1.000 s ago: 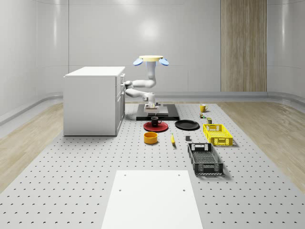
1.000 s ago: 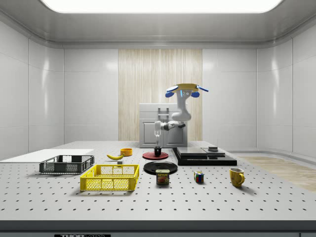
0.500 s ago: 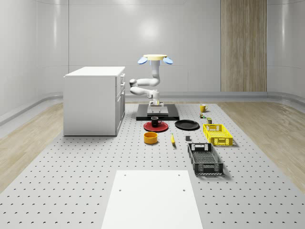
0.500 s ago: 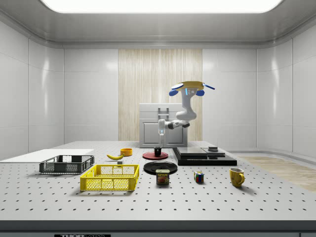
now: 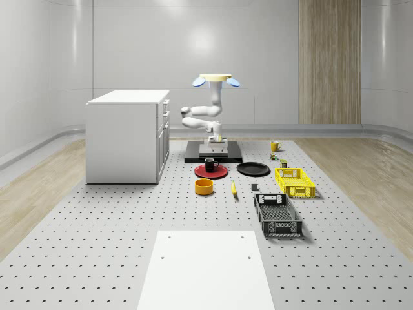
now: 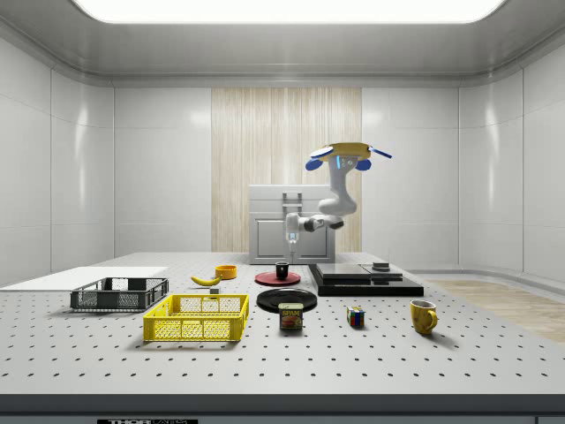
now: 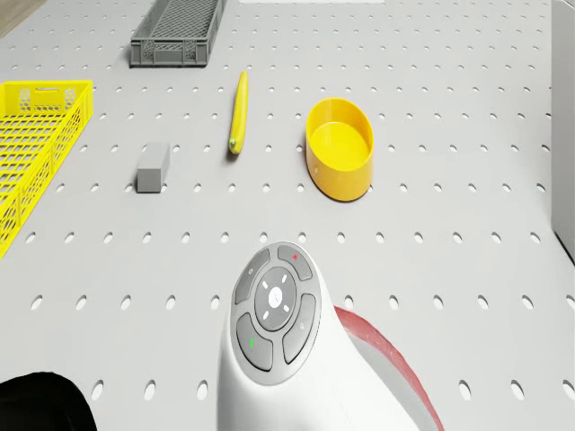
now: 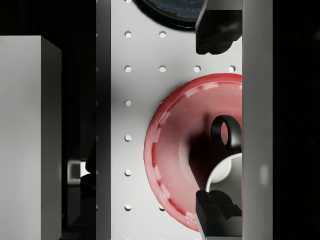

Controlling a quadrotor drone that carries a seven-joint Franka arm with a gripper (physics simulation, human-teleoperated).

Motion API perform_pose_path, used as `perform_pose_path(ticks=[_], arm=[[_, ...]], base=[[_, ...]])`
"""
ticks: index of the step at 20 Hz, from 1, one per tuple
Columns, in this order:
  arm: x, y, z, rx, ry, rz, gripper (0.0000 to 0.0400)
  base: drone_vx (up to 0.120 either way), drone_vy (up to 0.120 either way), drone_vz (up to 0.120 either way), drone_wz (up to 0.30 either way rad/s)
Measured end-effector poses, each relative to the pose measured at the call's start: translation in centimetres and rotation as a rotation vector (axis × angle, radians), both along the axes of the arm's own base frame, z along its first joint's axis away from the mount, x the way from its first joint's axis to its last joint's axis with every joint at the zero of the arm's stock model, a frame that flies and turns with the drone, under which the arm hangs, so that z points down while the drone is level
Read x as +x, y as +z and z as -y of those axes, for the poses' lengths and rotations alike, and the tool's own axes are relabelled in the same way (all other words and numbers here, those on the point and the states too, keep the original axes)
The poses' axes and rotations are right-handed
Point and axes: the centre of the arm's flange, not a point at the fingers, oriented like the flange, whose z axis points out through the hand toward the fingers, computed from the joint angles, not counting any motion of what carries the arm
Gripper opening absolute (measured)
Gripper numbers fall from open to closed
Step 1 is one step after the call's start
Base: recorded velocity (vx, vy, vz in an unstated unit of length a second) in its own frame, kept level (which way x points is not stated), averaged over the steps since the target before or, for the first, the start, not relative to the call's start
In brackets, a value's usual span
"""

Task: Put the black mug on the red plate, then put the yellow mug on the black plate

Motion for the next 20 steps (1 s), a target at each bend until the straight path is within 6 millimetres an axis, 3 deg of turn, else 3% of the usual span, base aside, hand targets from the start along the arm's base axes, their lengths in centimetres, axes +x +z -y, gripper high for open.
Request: perform_pose_path(ticks=[20], arm=[[0.00,-0.01,0.00,0.000,0.000,0.000,0.0400]], base=[[-0.120,0.120,0.000,0.000]])
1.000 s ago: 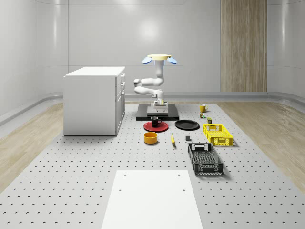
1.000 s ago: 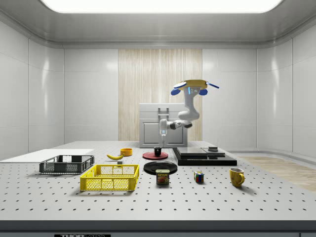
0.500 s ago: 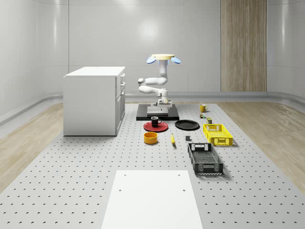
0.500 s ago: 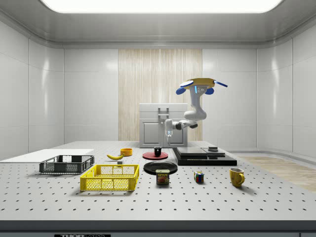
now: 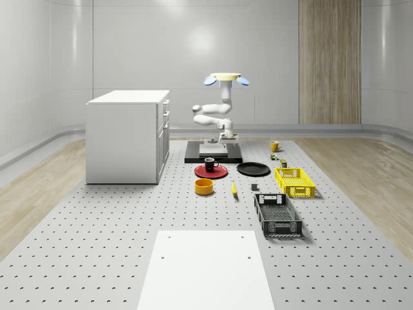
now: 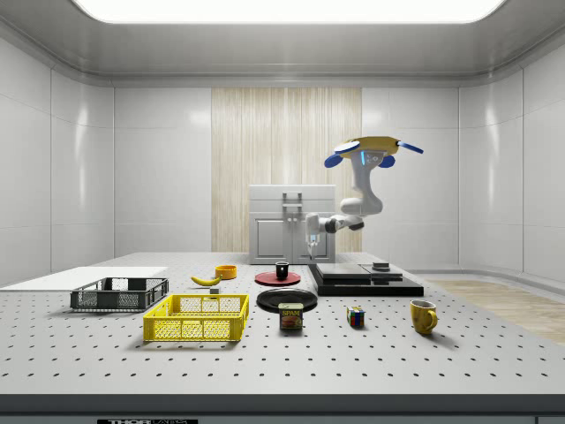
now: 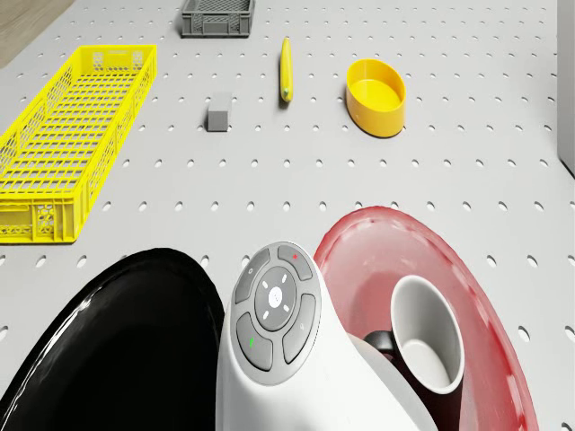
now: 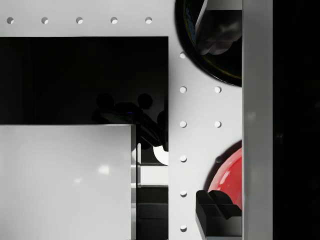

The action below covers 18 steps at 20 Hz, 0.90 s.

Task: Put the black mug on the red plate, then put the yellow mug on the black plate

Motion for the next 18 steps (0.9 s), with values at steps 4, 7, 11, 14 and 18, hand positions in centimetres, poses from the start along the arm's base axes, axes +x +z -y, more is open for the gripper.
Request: perform_pose_path(ticks=[4,7,11,14,18], arm=[[0.00,0.00,0.00,0.000,0.000,0.000,0.0400],[0.00,0.00,0.00,0.000,0.000,0.000,0.0400],[0.00,0.00,0.00,0.000,0.000,0.000,0.0400],[0.00,0.00,0.00,0.000,0.000,0.000,0.0400],[0.00,0.00,0.00,0.000,0.000,0.000,0.0400]], base=[[-0.120,0.120,0.000,0.000],[-0.120,0.120,0.000,0.000],[-0.120,0.120,0.000,0.000],[-0.120,0.120,0.000,0.000],[-0.120,0.120,0.000,0.000]])
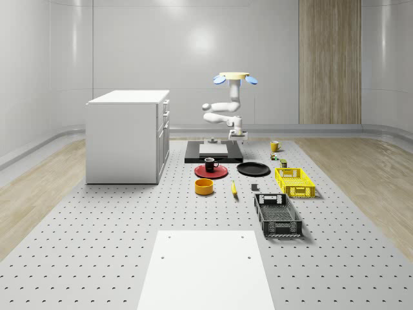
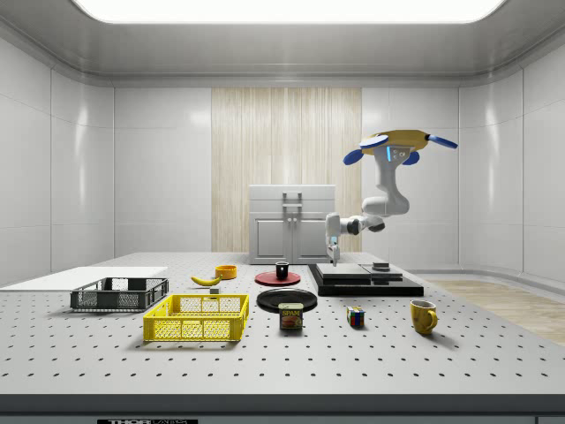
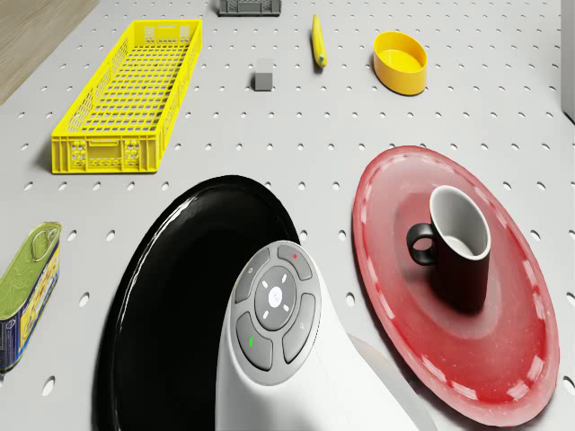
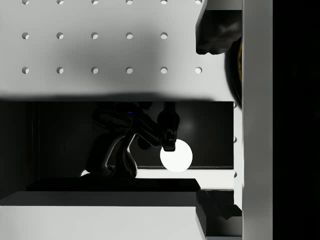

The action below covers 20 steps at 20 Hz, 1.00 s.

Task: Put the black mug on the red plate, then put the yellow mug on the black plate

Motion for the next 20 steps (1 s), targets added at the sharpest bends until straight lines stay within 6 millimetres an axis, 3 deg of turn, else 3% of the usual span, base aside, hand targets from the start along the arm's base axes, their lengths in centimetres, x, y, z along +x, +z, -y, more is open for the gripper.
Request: perform_pose_path(ticks=[20], arm=[[0.00,0.00,0.00,0.000,0.000,0.000,0.0400]], base=[[-0.120,0.120,0.000,0.000]])
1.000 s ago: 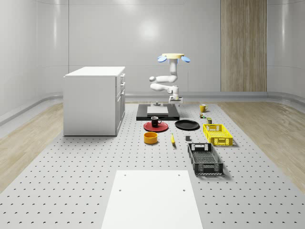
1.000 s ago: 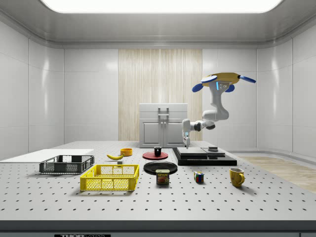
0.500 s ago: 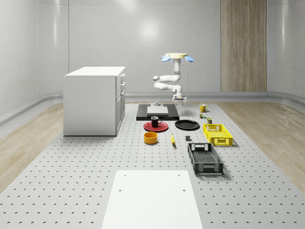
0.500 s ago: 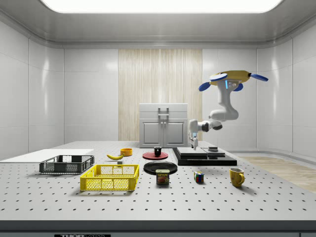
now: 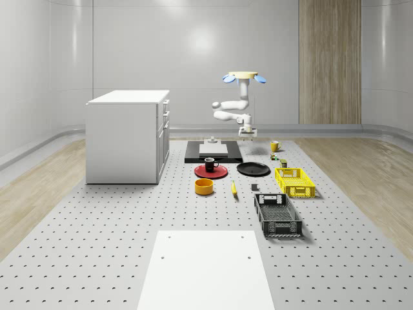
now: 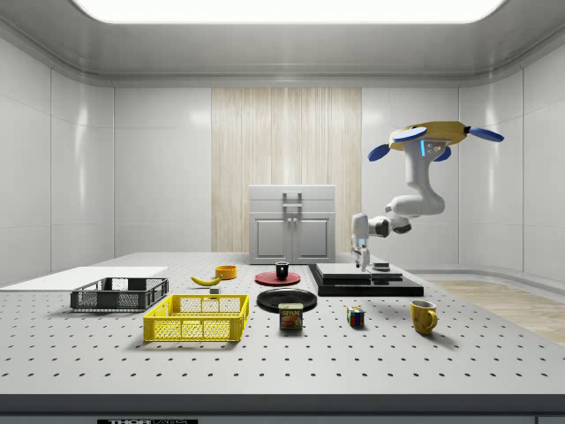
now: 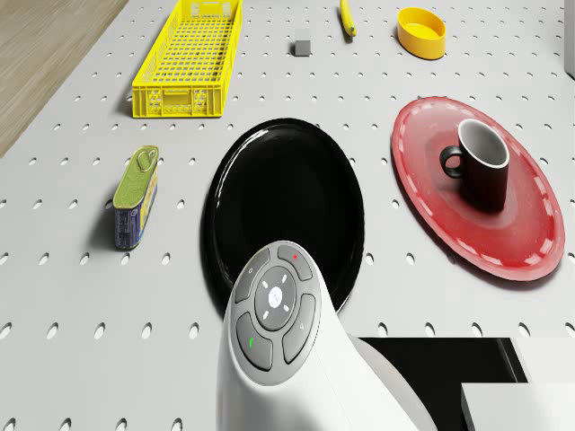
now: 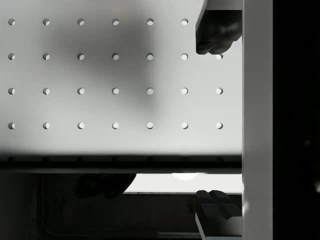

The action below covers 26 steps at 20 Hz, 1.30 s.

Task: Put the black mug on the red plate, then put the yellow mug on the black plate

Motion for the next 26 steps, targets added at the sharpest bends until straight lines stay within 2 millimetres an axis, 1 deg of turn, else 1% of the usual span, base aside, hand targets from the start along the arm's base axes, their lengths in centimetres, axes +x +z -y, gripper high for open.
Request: perform_pose_path(ticks=[26], arm=[[0.00,0.00,0.00,0.000,0.000,0.000,0.0400]], base=[[-0.120,0.120,0.000,0.000]])
